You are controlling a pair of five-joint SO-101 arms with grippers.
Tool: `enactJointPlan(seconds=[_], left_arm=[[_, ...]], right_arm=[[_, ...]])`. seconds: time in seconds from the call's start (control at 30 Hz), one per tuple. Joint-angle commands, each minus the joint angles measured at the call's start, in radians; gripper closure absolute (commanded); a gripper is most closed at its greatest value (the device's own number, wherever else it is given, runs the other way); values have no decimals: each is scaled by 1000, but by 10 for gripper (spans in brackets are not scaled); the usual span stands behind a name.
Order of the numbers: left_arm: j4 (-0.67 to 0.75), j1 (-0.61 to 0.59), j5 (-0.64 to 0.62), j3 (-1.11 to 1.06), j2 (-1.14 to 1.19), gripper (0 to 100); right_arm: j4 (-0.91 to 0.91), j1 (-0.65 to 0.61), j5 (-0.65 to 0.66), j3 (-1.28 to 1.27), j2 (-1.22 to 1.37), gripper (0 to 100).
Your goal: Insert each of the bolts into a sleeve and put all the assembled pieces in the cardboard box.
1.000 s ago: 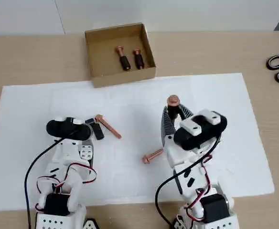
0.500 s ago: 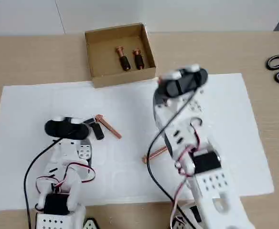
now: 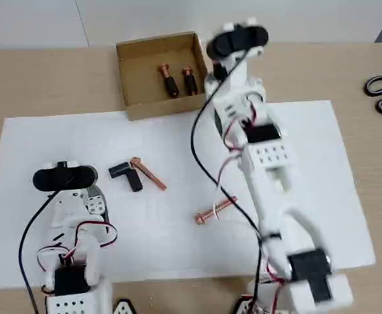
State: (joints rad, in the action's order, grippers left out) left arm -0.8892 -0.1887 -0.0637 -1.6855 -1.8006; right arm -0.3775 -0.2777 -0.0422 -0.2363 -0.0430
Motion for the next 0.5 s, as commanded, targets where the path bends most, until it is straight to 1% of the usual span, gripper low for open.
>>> enactJointPlan(seconds=[0.0, 0.17, 0.37, 0.47], left_arm=[[2, -2, -11, 5, -14, 994], [2, -2, -11, 5, -14, 994], [2, -2, -11, 5, -14, 994], [2, -2, -11, 5, -14, 994]], right_arm=[[28, 2, 8, 244, 140, 995], [27, -13, 8, 430, 332, 995], [28, -91, 8, 545, 433, 995], [36, -99, 8, 621, 501, 995]])
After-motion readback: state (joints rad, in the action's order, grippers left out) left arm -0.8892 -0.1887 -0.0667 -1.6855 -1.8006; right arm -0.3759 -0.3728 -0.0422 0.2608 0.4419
